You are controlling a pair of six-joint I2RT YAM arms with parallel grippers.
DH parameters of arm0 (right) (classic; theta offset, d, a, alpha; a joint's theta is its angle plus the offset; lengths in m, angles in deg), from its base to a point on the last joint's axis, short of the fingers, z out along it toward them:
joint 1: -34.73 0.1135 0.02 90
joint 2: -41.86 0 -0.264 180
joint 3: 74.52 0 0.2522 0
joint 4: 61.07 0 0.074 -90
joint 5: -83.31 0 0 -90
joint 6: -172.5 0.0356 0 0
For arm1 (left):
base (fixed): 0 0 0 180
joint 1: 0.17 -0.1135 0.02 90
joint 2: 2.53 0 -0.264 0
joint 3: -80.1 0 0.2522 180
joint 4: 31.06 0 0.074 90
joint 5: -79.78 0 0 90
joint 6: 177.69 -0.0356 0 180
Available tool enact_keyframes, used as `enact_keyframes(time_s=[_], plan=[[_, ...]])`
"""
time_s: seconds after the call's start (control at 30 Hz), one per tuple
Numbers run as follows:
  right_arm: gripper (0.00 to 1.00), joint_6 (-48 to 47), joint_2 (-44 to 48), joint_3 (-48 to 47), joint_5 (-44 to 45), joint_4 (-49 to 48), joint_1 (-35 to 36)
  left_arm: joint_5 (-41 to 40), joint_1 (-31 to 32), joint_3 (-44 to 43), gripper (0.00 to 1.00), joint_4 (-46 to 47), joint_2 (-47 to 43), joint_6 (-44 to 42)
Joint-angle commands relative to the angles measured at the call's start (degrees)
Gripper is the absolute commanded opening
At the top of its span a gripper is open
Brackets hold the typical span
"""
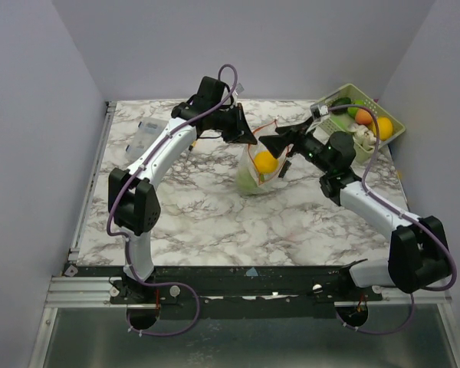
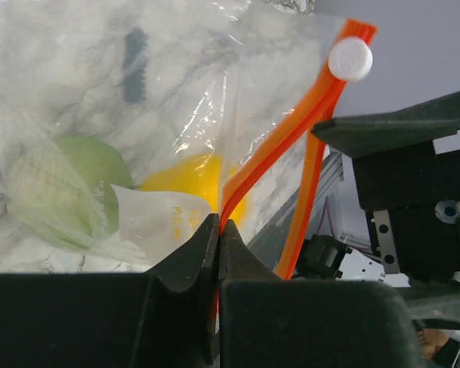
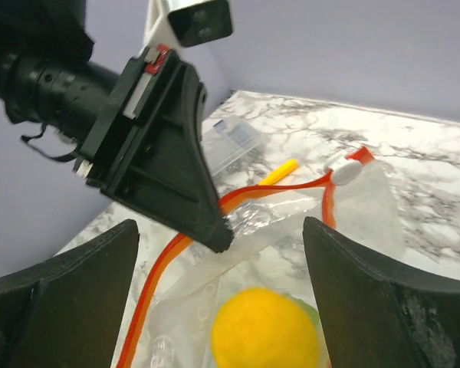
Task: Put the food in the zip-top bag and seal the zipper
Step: Place the fake fruit in the zipper food storage bag, then adjust the zipper food storage bag at the center of the board.
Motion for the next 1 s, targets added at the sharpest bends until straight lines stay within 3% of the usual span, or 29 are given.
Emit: enact_keyframes(time_s=[0.0, 0.17, 0.33, 0.5, 0.63, 0.83, 0.97], plan=[[0.89, -4.4, 1.7, -7.2, 7.1, 15.7, 0.2, 1.7, -0.1, -1.2, 0.0, 0.9, -1.7, 0.2], [0.91, -4.5, 3.8, -12.7, 9.6, 25.8, 0.2, 1.7, -0.1, -1.3, 0.0, 0.7, -1.8, 0.0], [0.89, -2.9, 4.3, -18.4, 14.4, 42.3, 0.2, 0.7, -0.3, 0.0, 0.0, 1.1, -3.1, -0.1], [0.83, 1.8, 5.6, -16.3, 10.4, 54.2, 0.5, 0.8, -0.3, 1.0, 0.0, 1.8, -3.7, 0.0], [0.81, 7.3, 9.8, -10.9, 13.1, 53.1, 3.6, 1.3, -0.3, 2.5, 0.0, 2.9, -4.3, 0.5], [0.57, 12.2, 6.0, -9.2, 16.0, 51.1, 8.7, 1.5, -0.2, 3.1, 0.0, 3.3, -5.3, 1.1], [0.13, 10.7, 4.1, -15.5, 18.2, 55.2, 10.1, 1.0, -0.2, 2.2, 0.0, 1.2, -7.8, 0.5]])
